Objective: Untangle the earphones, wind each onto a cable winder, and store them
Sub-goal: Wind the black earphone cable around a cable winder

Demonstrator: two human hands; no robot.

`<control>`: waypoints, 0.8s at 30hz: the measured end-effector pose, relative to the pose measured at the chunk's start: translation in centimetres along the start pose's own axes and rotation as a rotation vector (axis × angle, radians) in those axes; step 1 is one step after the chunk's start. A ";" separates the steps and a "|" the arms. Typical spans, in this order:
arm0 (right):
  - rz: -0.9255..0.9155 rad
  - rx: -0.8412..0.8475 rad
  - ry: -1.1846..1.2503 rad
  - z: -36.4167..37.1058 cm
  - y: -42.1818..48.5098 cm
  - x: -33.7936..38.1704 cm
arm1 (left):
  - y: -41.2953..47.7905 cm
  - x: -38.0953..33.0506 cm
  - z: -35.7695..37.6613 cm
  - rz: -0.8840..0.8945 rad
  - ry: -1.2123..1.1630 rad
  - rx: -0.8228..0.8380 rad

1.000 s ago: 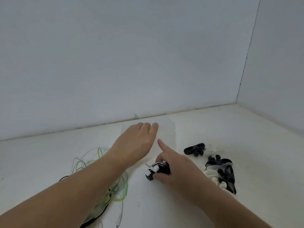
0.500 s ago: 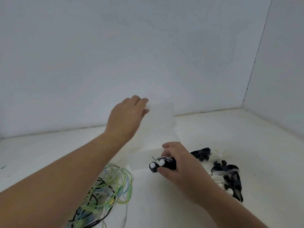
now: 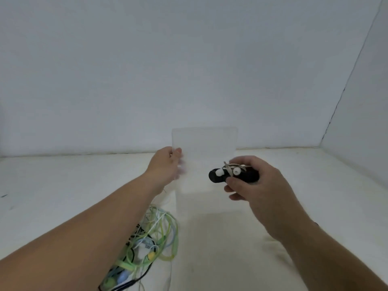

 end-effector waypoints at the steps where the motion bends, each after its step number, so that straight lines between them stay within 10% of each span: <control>1: 0.003 0.016 -0.091 0.4 1.0 0.8 | 0.0 0.2 0.0 -0.007 -0.006 -0.001; 11: 0.329 0.319 -0.737 8.6 9.2 -3.9 | -0.3 0.3 -0.6 -0.057 -0.004 0.021; 17: 0.213 0.302 -1.310 9.8 9.3 -3.5 | 0.0 0.2 -2.0 0.020 0.216 -0.020; 24: 0.412 0.358 -0.762 9.4 8.8 -4.6 | -0.5 -0.1 -2.7 0.021 0.233 -0.027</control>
Point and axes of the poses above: each hand's wrist, its own y-axis towards the middle knuckle, its own z-axis out of the palm, x = y × z, the point moved 9 cm from there along y, towards the middle knuckle, and after that the axes turned 8 degrees about z, right-handed, at the moved point
